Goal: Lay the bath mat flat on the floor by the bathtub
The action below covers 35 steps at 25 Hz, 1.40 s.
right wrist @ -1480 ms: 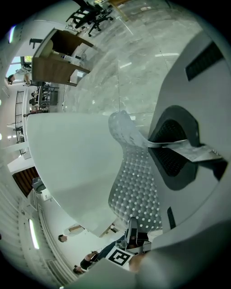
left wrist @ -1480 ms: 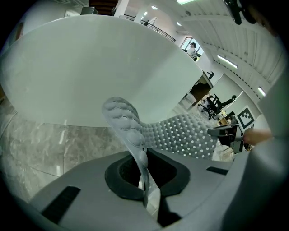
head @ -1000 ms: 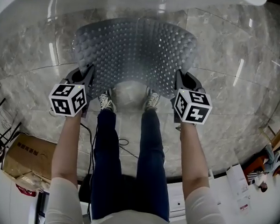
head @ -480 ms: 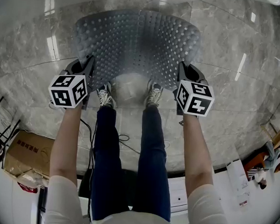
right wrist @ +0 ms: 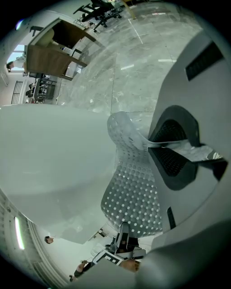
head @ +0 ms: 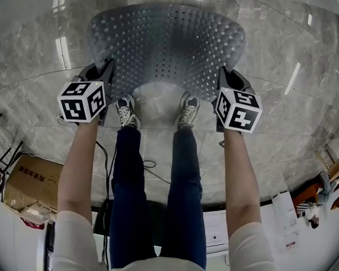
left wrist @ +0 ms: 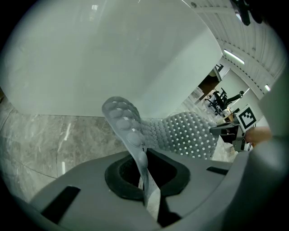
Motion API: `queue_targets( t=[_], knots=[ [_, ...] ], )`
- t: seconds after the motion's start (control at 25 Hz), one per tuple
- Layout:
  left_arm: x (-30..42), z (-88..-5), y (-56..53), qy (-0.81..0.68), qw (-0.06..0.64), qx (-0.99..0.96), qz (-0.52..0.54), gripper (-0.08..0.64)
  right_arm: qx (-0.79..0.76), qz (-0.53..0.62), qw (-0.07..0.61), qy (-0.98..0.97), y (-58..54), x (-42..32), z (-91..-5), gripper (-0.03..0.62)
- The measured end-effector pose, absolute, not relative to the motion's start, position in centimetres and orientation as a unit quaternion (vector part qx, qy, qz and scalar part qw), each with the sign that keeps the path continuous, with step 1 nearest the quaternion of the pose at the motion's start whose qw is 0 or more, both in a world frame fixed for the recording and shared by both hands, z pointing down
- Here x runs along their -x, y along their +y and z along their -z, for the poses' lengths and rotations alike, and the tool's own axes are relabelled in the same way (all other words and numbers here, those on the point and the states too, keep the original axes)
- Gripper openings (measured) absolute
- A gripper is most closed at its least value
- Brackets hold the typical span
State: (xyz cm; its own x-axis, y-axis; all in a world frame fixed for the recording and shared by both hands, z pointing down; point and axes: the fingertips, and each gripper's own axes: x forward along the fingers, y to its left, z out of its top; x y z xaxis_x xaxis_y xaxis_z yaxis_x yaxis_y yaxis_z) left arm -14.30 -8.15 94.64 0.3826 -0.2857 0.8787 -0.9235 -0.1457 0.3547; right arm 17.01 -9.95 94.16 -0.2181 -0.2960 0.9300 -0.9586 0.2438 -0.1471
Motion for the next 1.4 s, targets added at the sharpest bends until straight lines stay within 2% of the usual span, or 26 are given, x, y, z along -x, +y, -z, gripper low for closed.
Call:
queue_targets(
  t=[1.4],
  knots=[
    [18.6, -103.9, -10.1, -0.457, 0.465, -0.648, -0.394, 0.046, -0.484, -0.4, 0.475, -0.617, -11.1, -22.0, -104.5, 0.04]
  ],
)
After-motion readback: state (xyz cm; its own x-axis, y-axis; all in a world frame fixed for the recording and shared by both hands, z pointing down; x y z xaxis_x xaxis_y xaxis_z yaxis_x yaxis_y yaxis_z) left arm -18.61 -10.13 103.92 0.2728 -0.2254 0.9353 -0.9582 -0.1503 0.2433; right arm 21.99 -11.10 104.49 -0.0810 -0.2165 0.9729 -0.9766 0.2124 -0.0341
